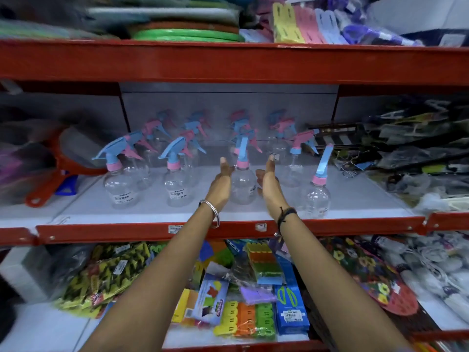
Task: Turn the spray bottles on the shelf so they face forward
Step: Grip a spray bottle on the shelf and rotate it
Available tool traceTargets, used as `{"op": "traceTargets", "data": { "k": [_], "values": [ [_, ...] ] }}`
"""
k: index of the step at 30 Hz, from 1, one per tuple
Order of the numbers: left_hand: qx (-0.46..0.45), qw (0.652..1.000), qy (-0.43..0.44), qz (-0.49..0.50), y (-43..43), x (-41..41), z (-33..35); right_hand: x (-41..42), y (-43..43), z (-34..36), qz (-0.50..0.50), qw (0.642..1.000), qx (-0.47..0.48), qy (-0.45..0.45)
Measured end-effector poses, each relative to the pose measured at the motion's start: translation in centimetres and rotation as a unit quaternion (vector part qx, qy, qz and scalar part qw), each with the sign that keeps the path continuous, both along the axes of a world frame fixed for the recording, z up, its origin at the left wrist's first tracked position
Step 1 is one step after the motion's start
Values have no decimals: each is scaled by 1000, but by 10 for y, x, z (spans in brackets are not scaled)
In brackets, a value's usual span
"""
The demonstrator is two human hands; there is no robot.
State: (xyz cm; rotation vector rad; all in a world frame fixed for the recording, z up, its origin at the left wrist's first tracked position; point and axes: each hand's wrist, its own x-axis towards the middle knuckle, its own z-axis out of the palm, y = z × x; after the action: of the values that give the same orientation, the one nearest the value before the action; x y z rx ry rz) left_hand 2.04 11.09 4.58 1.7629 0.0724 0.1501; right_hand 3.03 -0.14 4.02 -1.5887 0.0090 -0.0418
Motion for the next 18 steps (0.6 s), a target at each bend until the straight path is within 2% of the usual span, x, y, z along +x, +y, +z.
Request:
{"op": "traceTargets", "data": {
  "k": [4, 9, 18],
  "values": [
    [21, 999, -9, -35, 9, -9, -2, 1, 1, -3, -11, 999, 34, -14],
    [92, 991, -23, -98, 21, -26, -7, -15, -11, -13, -22, 999, 17, -43],
    [133, 983, -20, -125, 28, -47, -8, -44, -19, -23, -51, 994, -10, -94]
  ]
}}
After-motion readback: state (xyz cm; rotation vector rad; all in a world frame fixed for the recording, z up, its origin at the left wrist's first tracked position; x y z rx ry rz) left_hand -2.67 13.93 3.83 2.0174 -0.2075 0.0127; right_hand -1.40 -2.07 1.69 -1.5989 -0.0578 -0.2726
